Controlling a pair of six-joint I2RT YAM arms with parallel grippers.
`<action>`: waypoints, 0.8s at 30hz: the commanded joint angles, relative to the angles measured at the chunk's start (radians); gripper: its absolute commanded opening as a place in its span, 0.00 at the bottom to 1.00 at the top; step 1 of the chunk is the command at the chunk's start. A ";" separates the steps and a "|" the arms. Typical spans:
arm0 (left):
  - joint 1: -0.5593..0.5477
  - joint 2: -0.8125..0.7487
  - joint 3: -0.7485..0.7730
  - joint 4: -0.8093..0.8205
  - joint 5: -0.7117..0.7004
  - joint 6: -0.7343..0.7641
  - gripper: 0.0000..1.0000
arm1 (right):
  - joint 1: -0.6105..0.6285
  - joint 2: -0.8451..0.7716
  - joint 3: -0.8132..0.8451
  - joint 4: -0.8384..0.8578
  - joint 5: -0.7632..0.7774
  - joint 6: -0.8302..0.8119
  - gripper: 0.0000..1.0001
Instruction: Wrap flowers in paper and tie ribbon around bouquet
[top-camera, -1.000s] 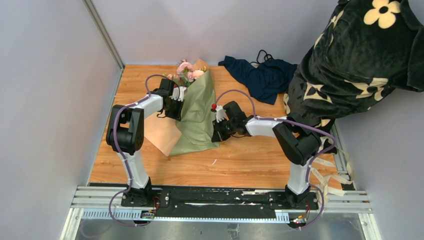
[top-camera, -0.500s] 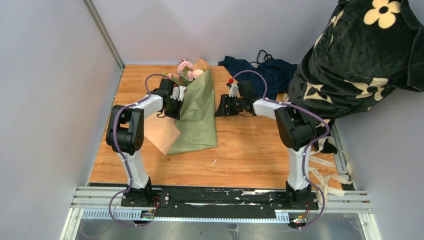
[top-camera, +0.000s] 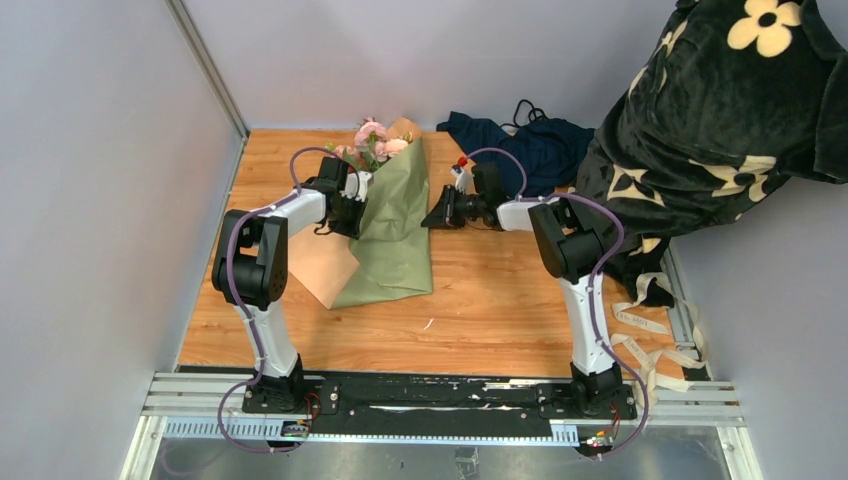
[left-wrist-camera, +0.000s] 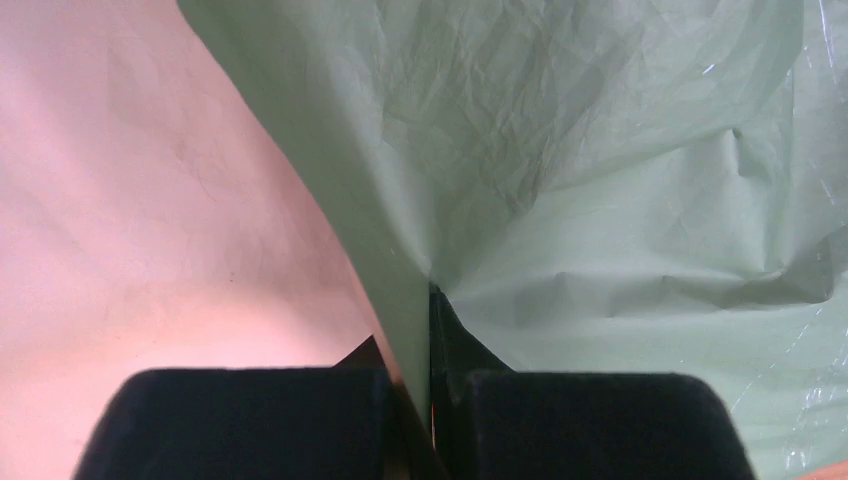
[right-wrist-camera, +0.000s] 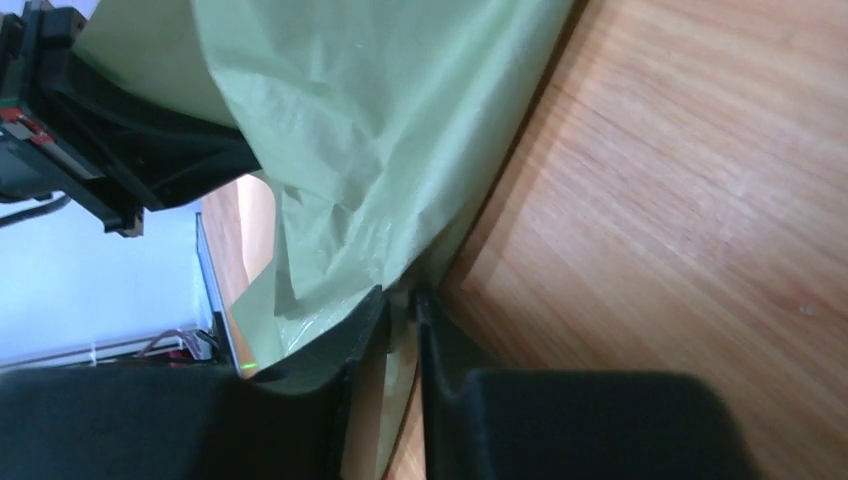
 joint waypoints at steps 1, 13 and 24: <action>0.009 0.047 -0.026 -0.024 -0.075 0.029 0.00 | 0.002 0.025 -0.057 0.083 -0.027 0.083 0.08; -0.078 0.043 0.027 -0.034 0.061 0.066 0.00 | -0.063 -0.281 -0.538 0.286 0.129 0.074 0.00; -0.121 0.084 0.048 -0.057 0.156 0.040 0.00 | -0.118 -0.582 -0.665 -0.137 0.348 -0.231 0.18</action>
